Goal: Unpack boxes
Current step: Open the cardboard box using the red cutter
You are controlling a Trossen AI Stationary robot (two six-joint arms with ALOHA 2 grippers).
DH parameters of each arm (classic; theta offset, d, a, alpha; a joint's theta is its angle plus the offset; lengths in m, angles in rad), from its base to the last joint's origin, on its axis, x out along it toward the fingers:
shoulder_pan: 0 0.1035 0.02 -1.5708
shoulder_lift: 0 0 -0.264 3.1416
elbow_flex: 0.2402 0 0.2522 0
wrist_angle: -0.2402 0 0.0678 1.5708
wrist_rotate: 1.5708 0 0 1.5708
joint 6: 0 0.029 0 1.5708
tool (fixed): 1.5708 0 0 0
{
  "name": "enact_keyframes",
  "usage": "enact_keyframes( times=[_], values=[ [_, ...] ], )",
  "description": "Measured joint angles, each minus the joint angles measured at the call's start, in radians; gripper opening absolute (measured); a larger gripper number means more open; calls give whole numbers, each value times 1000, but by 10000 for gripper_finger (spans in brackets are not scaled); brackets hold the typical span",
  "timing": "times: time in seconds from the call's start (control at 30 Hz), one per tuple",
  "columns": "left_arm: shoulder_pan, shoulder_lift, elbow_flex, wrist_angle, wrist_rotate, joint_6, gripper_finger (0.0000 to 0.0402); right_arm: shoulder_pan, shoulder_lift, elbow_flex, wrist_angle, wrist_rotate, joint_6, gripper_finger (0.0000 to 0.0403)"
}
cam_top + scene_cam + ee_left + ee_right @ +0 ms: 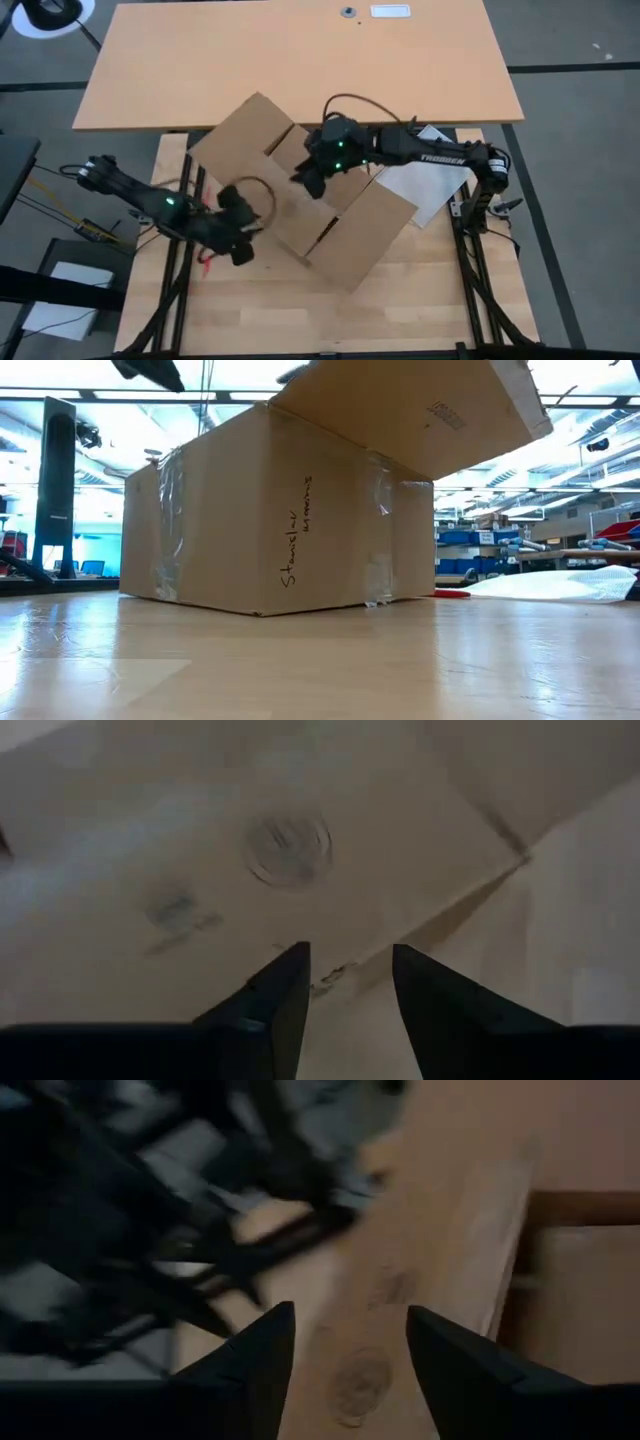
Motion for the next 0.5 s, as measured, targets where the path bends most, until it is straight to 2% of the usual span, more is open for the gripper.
enact_keyframes(
  times=[0.17, 0.37, 0.5],
  values=[
    [0, -137, -58, 40, -17, -48, 156, -41, -1, 27, -64, 42, -93, 200],
    [0, -298, -256, 190, -41, -202, 156, -88, 13, 27, -91, 37, -118, 233],
    [0, -341, -384, 312, -39, -305, 156, -125, 29, 28, -119, 34, -124, 262]
  ],
)
